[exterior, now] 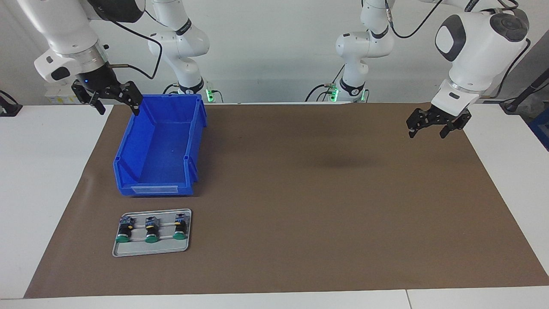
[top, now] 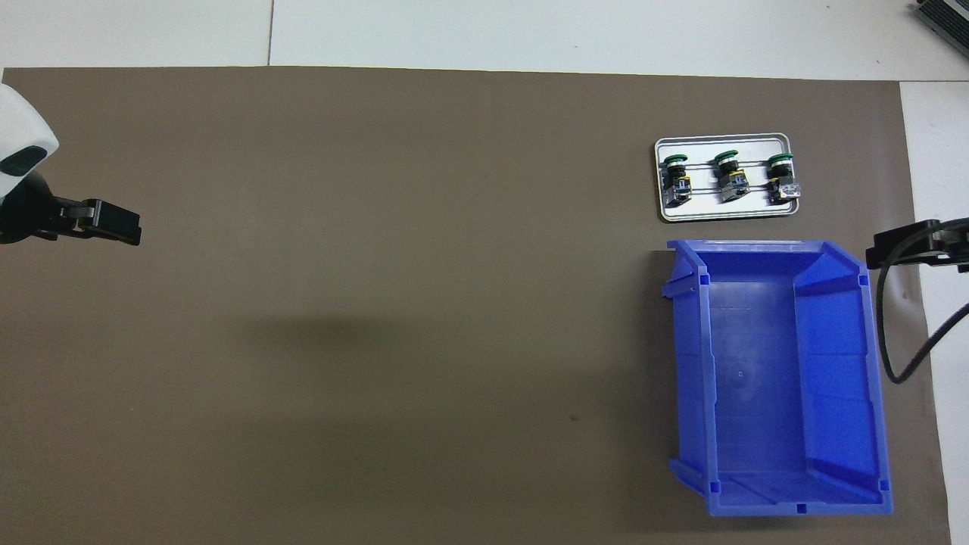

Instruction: Place and press button with both arms

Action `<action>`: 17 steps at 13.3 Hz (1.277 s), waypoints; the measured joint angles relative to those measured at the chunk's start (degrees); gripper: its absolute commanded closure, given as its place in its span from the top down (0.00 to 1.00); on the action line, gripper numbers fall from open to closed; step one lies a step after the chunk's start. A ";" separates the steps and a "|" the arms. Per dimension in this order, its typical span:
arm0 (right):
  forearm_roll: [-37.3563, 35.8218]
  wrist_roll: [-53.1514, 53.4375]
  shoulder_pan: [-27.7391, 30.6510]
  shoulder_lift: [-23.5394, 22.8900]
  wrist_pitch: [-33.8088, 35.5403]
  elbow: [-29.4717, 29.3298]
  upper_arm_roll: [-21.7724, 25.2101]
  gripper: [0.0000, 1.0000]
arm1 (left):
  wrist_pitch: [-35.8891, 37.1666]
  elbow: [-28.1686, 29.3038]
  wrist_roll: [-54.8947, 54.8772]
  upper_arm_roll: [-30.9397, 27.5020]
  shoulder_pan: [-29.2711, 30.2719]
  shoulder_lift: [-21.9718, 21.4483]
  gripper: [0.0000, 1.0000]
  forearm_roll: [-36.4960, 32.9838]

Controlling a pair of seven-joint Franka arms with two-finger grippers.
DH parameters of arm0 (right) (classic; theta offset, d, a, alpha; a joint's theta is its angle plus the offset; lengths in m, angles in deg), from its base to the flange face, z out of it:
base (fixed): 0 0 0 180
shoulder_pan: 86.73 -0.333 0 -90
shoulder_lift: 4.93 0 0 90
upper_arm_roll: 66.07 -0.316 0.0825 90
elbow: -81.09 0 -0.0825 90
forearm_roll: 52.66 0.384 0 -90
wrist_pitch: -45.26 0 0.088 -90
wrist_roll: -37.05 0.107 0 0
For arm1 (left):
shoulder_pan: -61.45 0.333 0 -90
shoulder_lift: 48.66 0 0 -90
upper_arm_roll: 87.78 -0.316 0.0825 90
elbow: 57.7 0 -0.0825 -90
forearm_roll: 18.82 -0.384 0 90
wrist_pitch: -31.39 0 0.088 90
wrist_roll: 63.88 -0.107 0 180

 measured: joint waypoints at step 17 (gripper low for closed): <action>0.00 -0.02 1.50 0.90 -4.46 3.29 0.03 1.00 | 0.00 0.00 0.00 0.00 0.00 0.00 1.00 0.00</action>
